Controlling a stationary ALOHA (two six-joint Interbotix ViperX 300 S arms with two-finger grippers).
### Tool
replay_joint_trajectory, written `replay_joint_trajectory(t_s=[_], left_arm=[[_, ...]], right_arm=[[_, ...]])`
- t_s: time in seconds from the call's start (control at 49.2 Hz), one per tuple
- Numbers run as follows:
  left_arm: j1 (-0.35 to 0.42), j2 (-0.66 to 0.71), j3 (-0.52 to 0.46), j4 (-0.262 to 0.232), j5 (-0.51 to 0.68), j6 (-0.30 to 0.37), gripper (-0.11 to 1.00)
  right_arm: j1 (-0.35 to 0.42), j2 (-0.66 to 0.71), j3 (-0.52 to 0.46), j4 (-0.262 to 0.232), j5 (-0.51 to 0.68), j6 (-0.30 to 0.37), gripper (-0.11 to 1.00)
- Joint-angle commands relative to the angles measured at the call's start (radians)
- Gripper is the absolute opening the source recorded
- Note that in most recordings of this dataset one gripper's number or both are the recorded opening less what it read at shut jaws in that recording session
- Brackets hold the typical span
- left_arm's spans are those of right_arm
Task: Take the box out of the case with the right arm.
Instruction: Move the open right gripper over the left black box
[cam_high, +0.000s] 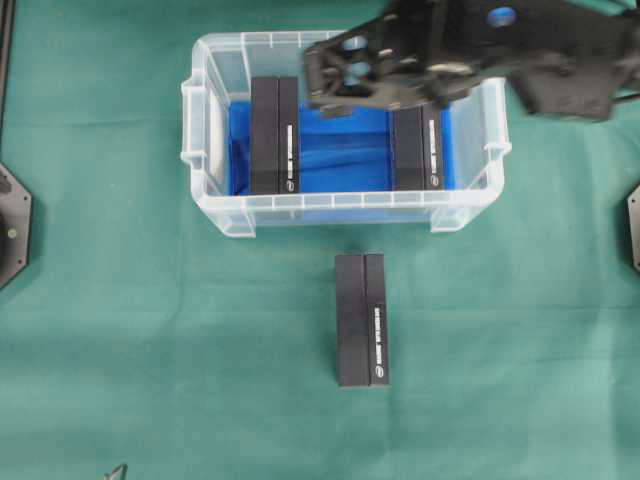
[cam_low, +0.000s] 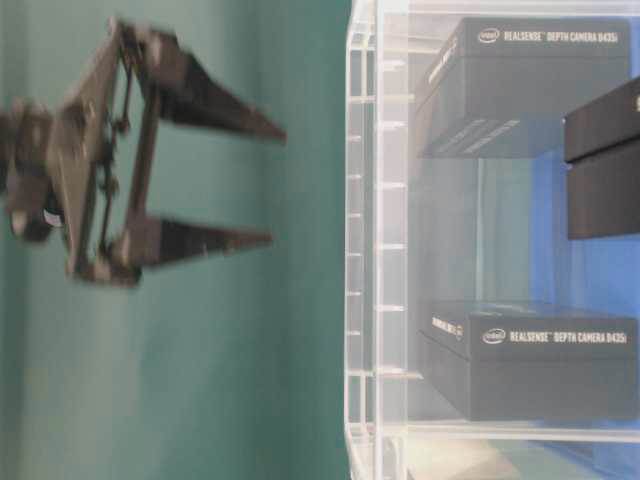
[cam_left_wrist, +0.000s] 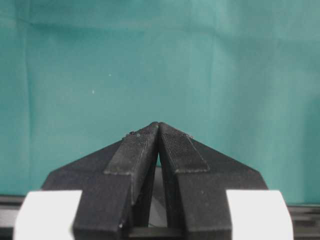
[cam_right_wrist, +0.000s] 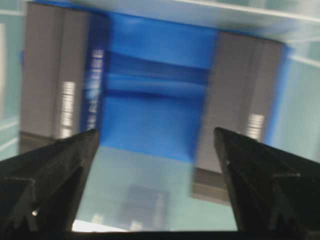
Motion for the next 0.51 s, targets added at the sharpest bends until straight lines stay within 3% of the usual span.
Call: replay_joint_trajectory(t_s=[0.0, 0.223, 0.488], left_arm=[[-0.003, -0.009, -0.009, 0.003, -0.005, -0.002, 0.02], [-0.003, -0.037, -0.008, 0.003, 0.0, -0.002, 0.02], [-0.003, -0.04, -0.008, 0.003, 0.023, 0.0, 0.02]], right_arm=[[0.003, 0.034, -0.091, 0.009, -0.008, -0.008, 0.92], [0.003, 0.161, -0.221, 0.074, -0.054, -0.041, 0.92], [0.003, 0.212, -0.276, 0.084, -0.072, -0.04, 0.92]])
